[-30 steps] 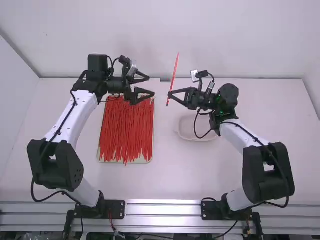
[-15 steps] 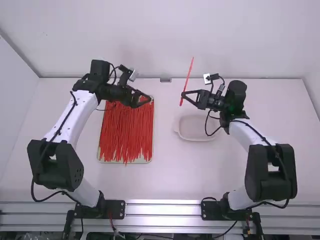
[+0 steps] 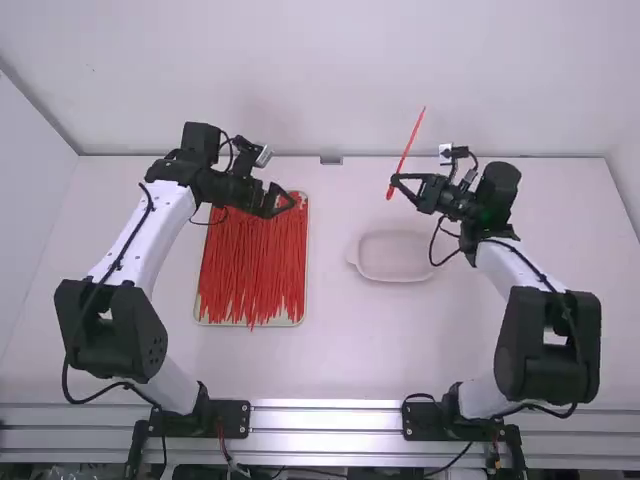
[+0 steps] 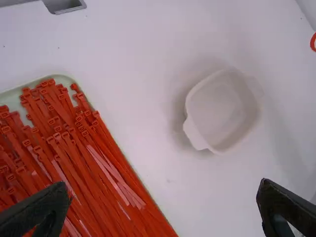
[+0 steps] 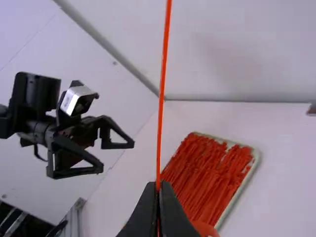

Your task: Fasten the cable tie

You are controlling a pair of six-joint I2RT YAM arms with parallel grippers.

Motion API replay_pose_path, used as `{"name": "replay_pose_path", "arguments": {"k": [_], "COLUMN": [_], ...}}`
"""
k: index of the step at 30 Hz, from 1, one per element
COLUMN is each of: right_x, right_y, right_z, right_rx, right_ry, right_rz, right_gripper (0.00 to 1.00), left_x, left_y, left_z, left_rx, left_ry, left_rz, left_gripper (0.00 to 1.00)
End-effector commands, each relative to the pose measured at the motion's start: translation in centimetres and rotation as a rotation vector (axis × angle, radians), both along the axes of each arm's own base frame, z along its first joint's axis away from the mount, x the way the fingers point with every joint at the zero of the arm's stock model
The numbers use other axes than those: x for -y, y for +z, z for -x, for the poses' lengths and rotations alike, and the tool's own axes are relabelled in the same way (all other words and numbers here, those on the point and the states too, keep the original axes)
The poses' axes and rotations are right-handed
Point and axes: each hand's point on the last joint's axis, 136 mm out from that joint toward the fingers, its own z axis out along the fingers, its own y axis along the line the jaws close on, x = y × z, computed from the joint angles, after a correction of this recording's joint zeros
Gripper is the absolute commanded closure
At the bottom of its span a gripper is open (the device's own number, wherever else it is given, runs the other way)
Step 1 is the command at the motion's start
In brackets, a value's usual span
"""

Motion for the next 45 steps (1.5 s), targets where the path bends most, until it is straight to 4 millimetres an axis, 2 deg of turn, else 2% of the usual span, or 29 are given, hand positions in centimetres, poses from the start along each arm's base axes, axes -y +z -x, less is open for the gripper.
{"name": "replay_pose_path", "arguments": {"k": [1, 3, 5, 9, 16, 21, 25, 29, 34, 38, 41, 45], "right_x": [1.4, 2.3, 3.6, 4.4, 3.4, 2.1, 2.1, 2.7, 2.9, 2.0, 2.1, 1.4], "right_y": [0.7, -0.2, -2.0, -4.4, -8.4, -9.9, -10.4, -10.0, -9.7, -9.1, -8.8, -8.6], "right_z": [-1.3, -2.0, -2.8, -3.0, -2.4, -1.7, -1.1, -0.4, 0.7, 1.6, 2.1, 2.6], "right_rx": [0.063, 0.051, 0.01, -0.059, -0.176, -0.208, -0.217, -0.22, -0.221, -0.215, -0.209, -0.199], "right_ry": [-0.071, -0.124, -0.204, -0.265, -0.306, -0.312, -0.375, -0.462, -0.51, -0.487, -0.514, -0.506], "right_rz": [0.042, 0.074, 0.131, 0.203, 0.341, 0.429, 0.541, 0.649, 0.733, 0.745, 0.781, 0.797], "right_gripper": [1.0, 1.0, 1.0, 1.0, 1.0, 1.0, 1.0, 1.0, 1.0, 1.0, 1.0, 1.0], "left_x": [-0.6, -0.9, -1.1, -1.5, -3.8, -3.9, -4.4, -5.6, -6.2, -6.2, -7.0, -7.0], "left_y": [1.3, 0.9, 0.5, 0.1, -2.8, -4.7, -5.8, -6.9, -7.8, -8.0, -8.0, -7.2], "left_z": [-0.1, -0.2, -0.2, 0.0, -0.3, 0.6, 1.0, 1.2, 1.7, 2.3, 2.7, 3.9], "left_rx": [0.031, 0.021, 0.008, -0.006, -0.086, -0.13, -0.156, -0.189, -0.218, -0.23, -0.221, -0.193], "left_ry": [0.017, 0.039, 0.057, 0.069, 0.232, 0.23, 0.255, 0.33, 0.361, 0.362, 0.432, 0.449], "left_rz": [-0.01, -0.032, -0.058, -0.085, -0.169, -0.176, -0.203, -0.247, -0.27, -0.271, -0.31, -0.339], "left_gripper": [0.01, 0.01, 0.01, 0.01, 0.01, 0.01, 0.0, 0.01, 0.01, 0.01, 0.01, 0.01]}}
